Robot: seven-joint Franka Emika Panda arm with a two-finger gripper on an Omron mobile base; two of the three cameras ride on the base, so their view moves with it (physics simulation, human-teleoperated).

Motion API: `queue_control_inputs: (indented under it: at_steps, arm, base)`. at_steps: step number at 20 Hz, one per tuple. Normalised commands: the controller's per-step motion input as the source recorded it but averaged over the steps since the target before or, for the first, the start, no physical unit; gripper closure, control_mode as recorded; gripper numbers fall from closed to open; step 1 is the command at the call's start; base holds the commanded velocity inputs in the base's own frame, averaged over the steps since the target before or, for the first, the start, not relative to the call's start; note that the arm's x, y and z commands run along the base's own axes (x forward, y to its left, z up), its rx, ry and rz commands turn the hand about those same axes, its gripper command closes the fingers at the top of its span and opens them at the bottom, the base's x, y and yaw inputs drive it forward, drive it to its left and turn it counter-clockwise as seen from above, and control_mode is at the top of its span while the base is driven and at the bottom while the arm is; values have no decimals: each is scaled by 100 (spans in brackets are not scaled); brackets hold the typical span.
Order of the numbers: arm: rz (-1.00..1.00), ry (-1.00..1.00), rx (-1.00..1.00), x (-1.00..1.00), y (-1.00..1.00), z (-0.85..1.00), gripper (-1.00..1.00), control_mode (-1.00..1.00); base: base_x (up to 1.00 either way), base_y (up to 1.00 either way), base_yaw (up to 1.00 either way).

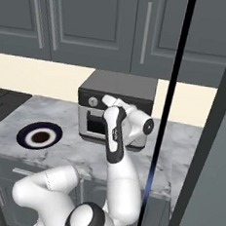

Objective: Pull the toaster oven rack outwards. Pick up the baguette from the plate and place it on the toaster oven rack. Close the toaster oven door fully and set the temperature to the lowest setting.

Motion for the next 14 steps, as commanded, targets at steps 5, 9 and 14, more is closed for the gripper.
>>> queue_control_inputs:
  at_steps: [5,9,14]
  arm:
    - [8,-13,-39,0,11,0,100,-100]
    - [5,-21,-43,0,24,0,100,-100]
    - [1,-38,-54,0,56,0,100,-100]
  base:
    - [0,0,0]
    - [0,0,0]
    - [0,0,0]
